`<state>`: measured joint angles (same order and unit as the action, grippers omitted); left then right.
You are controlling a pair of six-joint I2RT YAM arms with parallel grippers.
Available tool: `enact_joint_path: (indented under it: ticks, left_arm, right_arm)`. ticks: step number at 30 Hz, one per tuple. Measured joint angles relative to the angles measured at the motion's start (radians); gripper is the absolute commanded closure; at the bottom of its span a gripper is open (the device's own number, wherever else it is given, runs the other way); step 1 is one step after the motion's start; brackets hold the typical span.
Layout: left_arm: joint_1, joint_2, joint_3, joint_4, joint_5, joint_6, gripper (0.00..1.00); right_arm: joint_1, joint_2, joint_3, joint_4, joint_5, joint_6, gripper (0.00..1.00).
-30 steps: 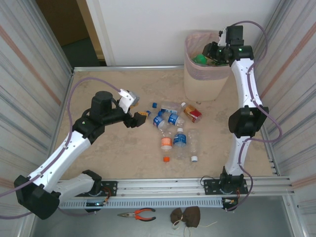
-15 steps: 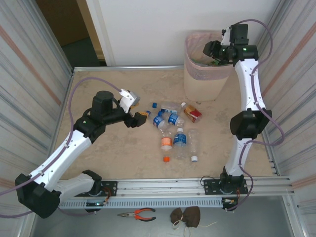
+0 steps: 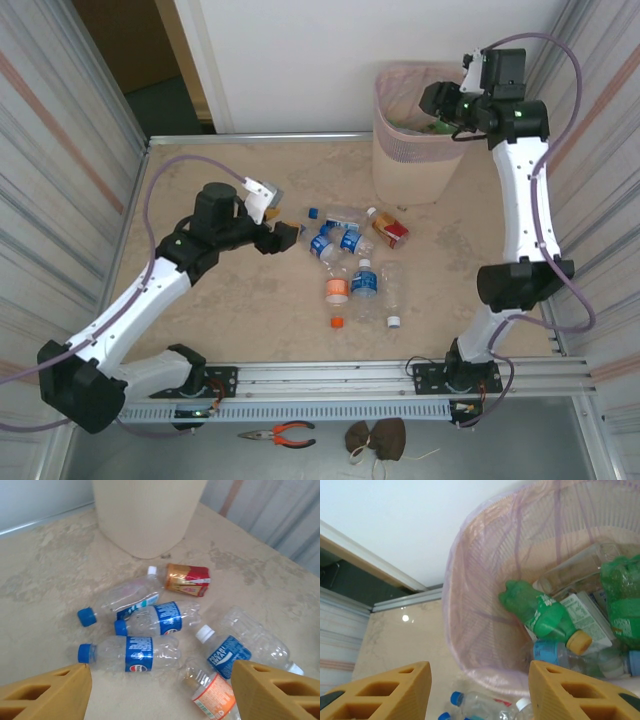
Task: Put the plastic bottles in the bin
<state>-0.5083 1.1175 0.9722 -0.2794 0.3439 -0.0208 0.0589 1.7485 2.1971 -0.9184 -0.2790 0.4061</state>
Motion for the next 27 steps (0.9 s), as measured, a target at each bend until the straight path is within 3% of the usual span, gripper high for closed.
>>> enact_joint_path:
  ticks: [10,17,27]
  left_arm:
    - [-0.043,0.160,0.074,-0.081,-0.165,-0.225,0.22]
    - [-0.219,0.298,0.153,-0.171,-0.277,-0.340,0.16]
    - [-0.357,0.509,0.195,-0.230,-0.270,-0.439,0.11]
  right_arm:
    - [0.006,-0.215,-0.259,0.048,0.040,0.003,0.47]
    - [0.006,-0.312,-0.408,0.075,0.054,0.004,0.47]
    - [-0.002,-0.372,-0.509,0.083,0.055,0.011,0.47]
